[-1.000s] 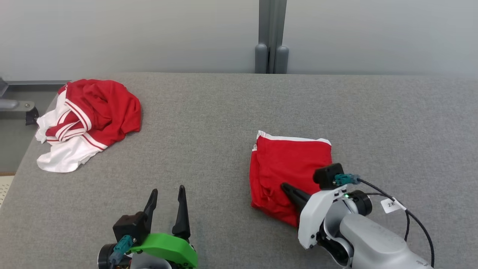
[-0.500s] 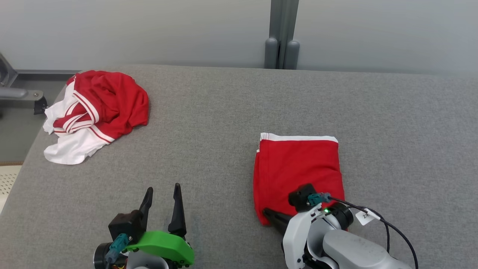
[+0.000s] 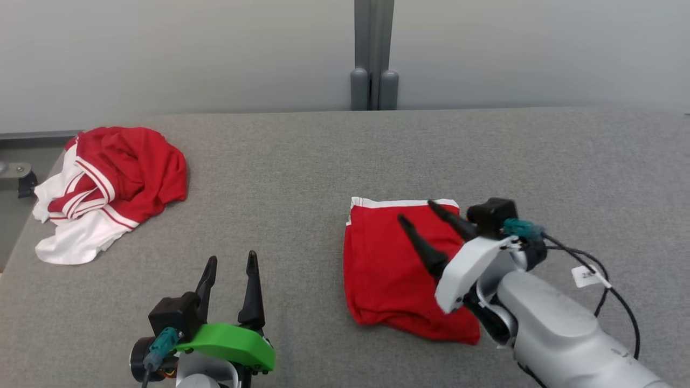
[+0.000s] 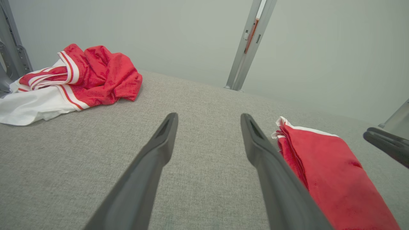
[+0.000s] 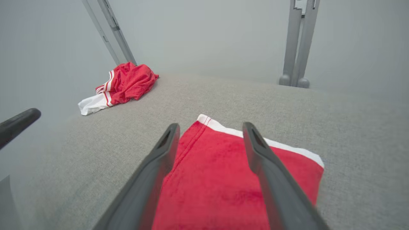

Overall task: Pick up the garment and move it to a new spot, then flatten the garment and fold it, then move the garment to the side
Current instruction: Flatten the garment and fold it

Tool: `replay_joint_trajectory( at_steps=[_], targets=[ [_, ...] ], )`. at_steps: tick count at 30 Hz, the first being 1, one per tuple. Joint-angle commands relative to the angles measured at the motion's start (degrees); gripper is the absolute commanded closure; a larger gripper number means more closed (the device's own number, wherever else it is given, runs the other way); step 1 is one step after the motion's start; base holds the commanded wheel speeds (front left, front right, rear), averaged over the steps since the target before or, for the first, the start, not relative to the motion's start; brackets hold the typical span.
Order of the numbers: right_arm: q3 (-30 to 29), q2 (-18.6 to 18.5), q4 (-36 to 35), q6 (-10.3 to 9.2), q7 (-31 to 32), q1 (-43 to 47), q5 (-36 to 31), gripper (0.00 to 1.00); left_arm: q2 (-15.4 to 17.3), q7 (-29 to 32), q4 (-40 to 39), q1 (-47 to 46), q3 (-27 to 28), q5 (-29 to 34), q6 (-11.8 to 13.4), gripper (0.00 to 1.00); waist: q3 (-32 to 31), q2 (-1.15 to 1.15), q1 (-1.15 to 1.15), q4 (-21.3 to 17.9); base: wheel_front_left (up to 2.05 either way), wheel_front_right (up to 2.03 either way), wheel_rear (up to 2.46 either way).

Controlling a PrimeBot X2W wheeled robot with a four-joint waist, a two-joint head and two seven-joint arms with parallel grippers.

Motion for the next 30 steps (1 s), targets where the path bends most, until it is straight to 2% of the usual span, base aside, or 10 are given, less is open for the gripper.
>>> replay_joint_trajectory(
  at_steps=[1,6,12,20,30],
  targets=[
    [-4.21,-0.5,-1.66,-0.09,-0.11,2.84,-2.68,0.0,0.07,-0.18,-0.04,-0.75,0.67,0.88,-0.6,0.0,-0.94,0.0,0.0,-1.38,0.0,0.0,0.0],
    [-19.97,0.14,-8.48,-0.09,-0.15,9.72,-12.46,0.0,-0.43,-0.18,0.28,-0.06,2.29,2.07,-1.41,0.0,-1.85,0.0,0.0,-2.51,0.0,0.0,0.0],
    [-35.91,4.4,-17.56,-0.09,-0.16,21.88,-24.59,0.0,-1.05,-0.19,-0.06,3.05,5.3,4.64,-2.4,0.0,-2.92,0.0,0.0,-3.34,0.0,0.0,0.0],
    [-42.58,7.41,-22.7,-0.08,-0.17,29.21,-31.41,0.0,-1.42,-0.18,0.26,6.91,8.41,6.61,-2.85,0.0,-3.48,0.0,0.0,-3.78,0.0,0.0,0.0],
    [-42.94,8.12,-23.84,-0.08,-0.17,31.3,-32.18,0.0,-1.73,-0.18,1.03,7.48,9.66,8.2,-3.58,0.0,-3.81,0.0,0.0,-3.55,0.0,0.0,0.0]
  ],
)
